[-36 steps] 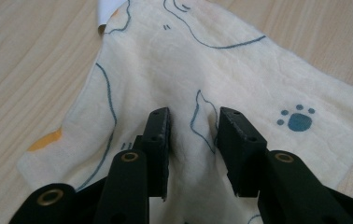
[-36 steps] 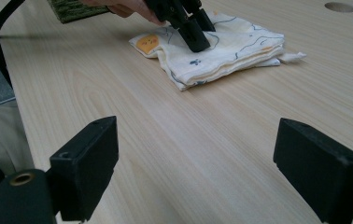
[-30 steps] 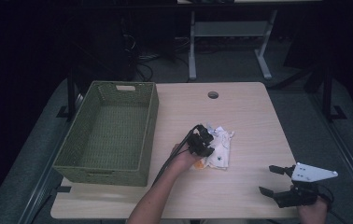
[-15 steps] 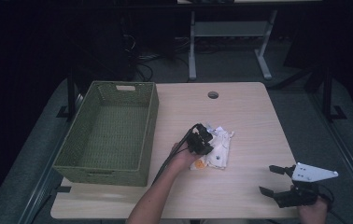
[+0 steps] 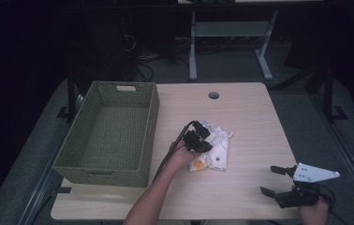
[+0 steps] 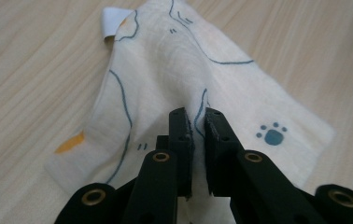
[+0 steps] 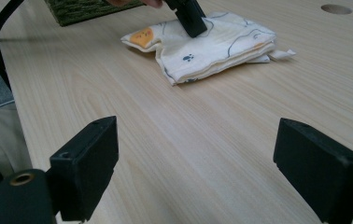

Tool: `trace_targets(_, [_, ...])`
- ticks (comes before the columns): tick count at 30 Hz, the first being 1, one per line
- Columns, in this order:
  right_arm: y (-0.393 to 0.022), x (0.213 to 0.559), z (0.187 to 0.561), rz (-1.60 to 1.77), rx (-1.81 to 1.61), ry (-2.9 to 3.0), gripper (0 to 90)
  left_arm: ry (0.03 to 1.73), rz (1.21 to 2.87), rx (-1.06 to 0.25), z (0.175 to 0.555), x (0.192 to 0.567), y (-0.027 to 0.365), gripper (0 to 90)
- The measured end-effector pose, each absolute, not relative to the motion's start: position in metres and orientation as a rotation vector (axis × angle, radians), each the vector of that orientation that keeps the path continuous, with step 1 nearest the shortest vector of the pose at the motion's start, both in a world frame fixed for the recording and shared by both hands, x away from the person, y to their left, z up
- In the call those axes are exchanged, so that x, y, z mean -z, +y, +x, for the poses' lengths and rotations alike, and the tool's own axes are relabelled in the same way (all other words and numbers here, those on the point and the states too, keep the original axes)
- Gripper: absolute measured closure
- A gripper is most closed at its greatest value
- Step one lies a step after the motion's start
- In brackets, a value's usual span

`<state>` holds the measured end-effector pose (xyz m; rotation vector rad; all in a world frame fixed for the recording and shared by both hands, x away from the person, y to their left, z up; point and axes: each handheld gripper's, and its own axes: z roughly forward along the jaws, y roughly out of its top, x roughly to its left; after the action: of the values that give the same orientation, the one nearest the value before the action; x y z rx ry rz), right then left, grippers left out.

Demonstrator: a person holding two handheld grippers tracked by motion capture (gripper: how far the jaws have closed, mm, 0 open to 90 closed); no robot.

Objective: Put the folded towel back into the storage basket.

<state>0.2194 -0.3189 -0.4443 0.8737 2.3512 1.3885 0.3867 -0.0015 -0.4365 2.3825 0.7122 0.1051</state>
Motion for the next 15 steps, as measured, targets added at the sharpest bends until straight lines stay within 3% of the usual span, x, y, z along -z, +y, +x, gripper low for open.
trace_targets(15, [-0.322, 0.444, 0.219, 0.889, -1.395, 2.338, 13.5, 0.719, 2.219, 0.090, 0.379, 0.400, 0.016, 83.1])
